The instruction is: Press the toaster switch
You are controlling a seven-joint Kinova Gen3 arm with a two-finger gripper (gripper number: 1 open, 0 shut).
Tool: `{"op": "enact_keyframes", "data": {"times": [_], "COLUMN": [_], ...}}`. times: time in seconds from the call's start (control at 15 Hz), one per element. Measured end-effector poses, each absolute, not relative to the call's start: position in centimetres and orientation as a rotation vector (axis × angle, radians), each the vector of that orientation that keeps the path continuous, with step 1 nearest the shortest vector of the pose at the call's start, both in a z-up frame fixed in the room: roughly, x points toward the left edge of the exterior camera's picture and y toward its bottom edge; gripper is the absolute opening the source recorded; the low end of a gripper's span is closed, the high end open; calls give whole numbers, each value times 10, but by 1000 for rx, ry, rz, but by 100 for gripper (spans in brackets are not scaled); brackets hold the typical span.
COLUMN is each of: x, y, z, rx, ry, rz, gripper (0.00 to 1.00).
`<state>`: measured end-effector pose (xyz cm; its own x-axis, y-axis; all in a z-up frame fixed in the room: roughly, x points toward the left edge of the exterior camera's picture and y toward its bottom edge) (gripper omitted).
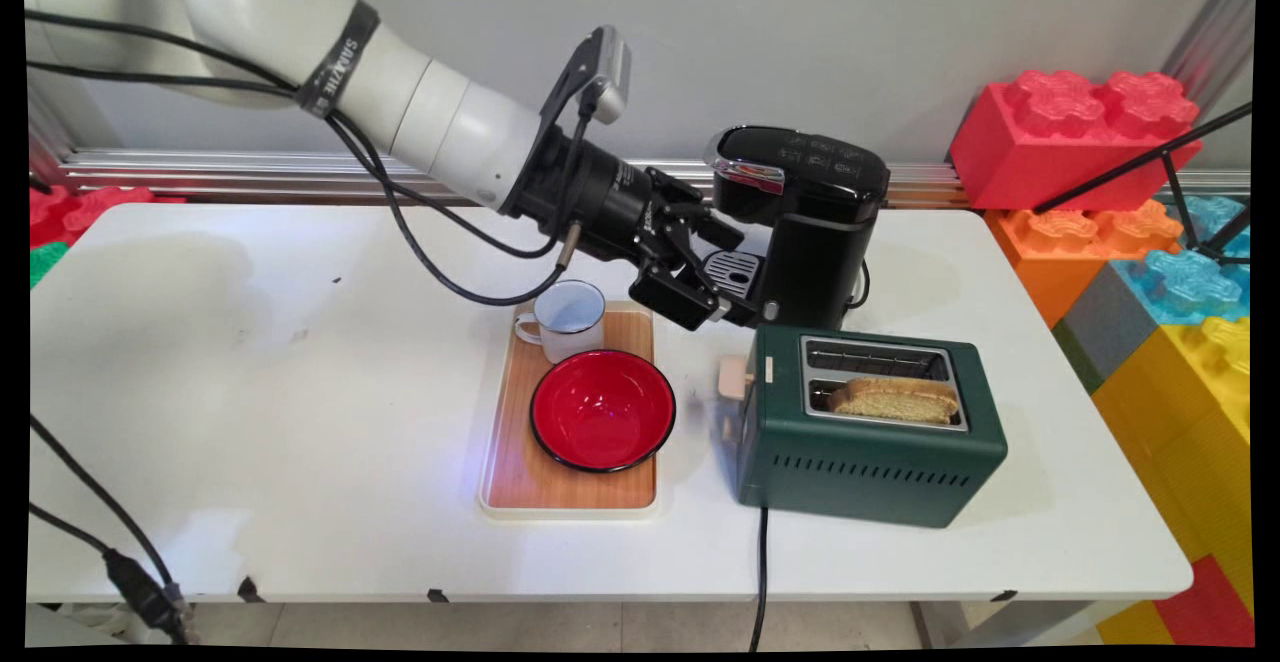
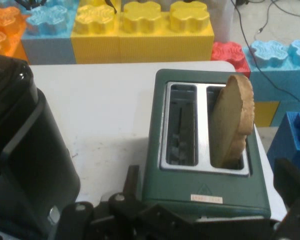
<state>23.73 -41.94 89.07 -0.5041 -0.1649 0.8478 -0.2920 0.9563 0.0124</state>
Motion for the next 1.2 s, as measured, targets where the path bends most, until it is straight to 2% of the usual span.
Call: {"op": "enact_keyframes", "data": {"times": [0.13, 0.2, 1.2], "x": [240, 242, 249], "y": [-420, -421, -429], "z": [886, 883, 846], "rx": [313, 309, 271], "ry": [-2102, -2097, -2073], "rz": [161, 163, 80], "gripper": [100, 0, 0]}}
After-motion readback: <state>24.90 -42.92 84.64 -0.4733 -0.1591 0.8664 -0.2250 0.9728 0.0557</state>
